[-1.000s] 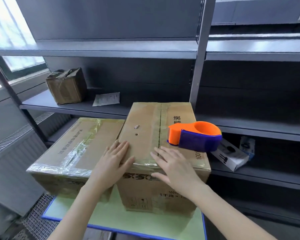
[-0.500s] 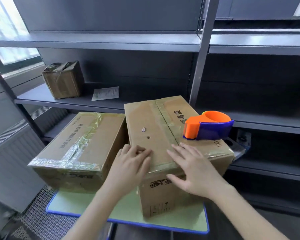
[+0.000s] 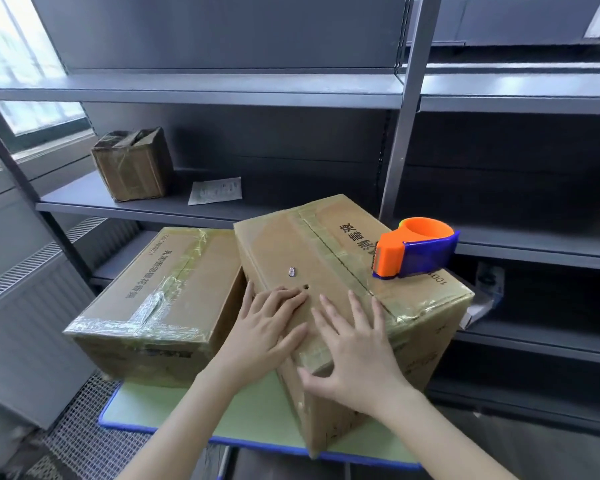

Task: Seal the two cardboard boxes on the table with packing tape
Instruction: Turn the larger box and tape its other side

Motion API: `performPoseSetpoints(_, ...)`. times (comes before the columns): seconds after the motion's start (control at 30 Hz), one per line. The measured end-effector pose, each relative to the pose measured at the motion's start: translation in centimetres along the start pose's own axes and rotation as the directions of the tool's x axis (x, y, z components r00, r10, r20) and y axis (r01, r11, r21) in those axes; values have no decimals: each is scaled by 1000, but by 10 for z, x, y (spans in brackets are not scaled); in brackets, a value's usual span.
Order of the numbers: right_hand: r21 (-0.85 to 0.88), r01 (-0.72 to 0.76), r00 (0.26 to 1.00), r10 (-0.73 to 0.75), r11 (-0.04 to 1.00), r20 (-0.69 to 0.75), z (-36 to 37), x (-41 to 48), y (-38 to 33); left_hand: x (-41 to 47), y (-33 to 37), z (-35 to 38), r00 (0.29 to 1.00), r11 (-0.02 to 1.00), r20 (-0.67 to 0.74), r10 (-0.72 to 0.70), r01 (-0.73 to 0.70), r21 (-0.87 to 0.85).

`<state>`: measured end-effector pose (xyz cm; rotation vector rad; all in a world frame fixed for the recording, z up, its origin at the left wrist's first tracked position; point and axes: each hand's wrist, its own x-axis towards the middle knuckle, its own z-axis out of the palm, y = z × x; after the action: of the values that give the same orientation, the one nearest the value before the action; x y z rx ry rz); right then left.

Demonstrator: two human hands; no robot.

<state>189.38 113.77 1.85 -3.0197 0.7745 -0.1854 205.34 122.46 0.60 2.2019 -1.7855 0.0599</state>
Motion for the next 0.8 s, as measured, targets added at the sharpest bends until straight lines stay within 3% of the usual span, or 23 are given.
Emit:
performPoseSetpoints(0.1,37,136,990,-137,990,27,-11,-25,42,-10,19,1,990,990,-43,135,-133,56)
performPoseSetpoints(0.2,29,199,977,-201,980,74,-24,-48,71,-5,27,-2,978,978,-77,192,-197,-71)
performPoseSetpoints(0.33,35,156,983,-158,987,88,-27,-57,56,20,7,-10,994,995,-112,-1,-10,-95)
performPoseSetpoints(0.47,-39,60,994,-56,997,94,-16,-48,32,37,-27,-12,989,989,-23,-148,148,26)
performPoseSetpoints(0.63,45,139,979,-144,989,145,-19,-47,70,28,-21,-11,974,971,-56,-219,224,89)
performPoseSetpoints(0.8,63,91,978,-101,994,180,-32,-46,132,3,11,-9,968,957,-99,-230,243,157)
